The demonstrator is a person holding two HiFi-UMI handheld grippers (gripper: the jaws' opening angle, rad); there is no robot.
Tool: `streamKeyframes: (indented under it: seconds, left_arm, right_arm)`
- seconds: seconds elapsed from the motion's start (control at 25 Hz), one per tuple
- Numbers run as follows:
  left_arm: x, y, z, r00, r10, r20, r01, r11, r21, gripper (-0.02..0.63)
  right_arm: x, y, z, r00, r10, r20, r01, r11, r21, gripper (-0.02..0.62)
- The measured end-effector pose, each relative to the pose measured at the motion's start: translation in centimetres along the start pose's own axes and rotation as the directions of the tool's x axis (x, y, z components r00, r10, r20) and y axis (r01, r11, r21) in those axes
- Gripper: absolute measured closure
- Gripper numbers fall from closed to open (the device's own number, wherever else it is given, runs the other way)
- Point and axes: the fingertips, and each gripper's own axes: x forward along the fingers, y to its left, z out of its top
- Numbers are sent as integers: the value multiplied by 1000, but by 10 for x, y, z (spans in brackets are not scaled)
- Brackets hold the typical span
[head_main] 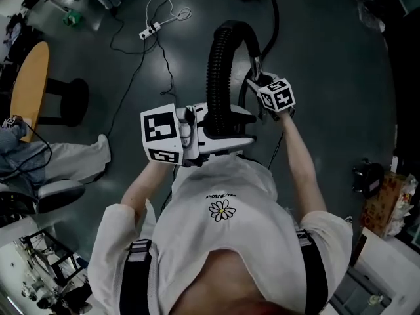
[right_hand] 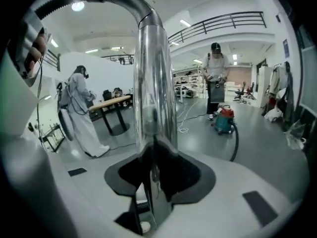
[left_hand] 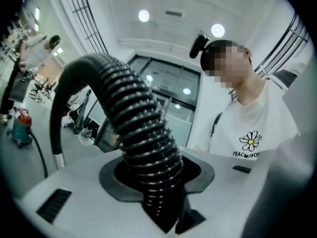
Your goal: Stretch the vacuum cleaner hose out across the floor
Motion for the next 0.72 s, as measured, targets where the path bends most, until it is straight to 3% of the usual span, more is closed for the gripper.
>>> streamKeyframes:
  seconds: [0.08, 0.2, 0.32, 0.44, 0.52, 0.6, 0.72]
  left_arm:
    - [-12, 13, 15, 996, 59, 74, -59, 998, -9, 384]
    - [-22, 26, 28, 993, 94, 71, -95, 995, 15, 300]
    - [-40, 34, 43, 993, 86, 80, -87, 996, 9, 276]
    - [-68, 42, 57, 987, 119, 106, -120, 993, 12, 275]
    - [-88, 52, 76, 975, 165, 150, -170, 985, 24, 275]
    - [-104, 65, 100, 955, 220, 201, -233, 971, 46, 275]
    - [-103, 81, 125, 946, 235, 225, -257, 963, 75, 275]
  right_arm:
    - [-17, -22, 5, 997, -74, 8, 74, 997, -6, 436]
    - [-49, -62, 23, 979, -194, 57, 195, 980, -24, 436]
    - [-84, -108, 60, 935, -328, 132, 335, 942, -32, 436]
    - [-120, -142, 104, 883, -429, 193, 452, 887, -98, 436]
    - [-144, -159, 135, 846, -482, 229, 524, 831, -185, 436]
    - [-168, -164, 167, 808, -523, 271, 587, 753, -297, 436]
    - [-203, -147, 221, 740, -548, 390, 672, 576, -465, 436]
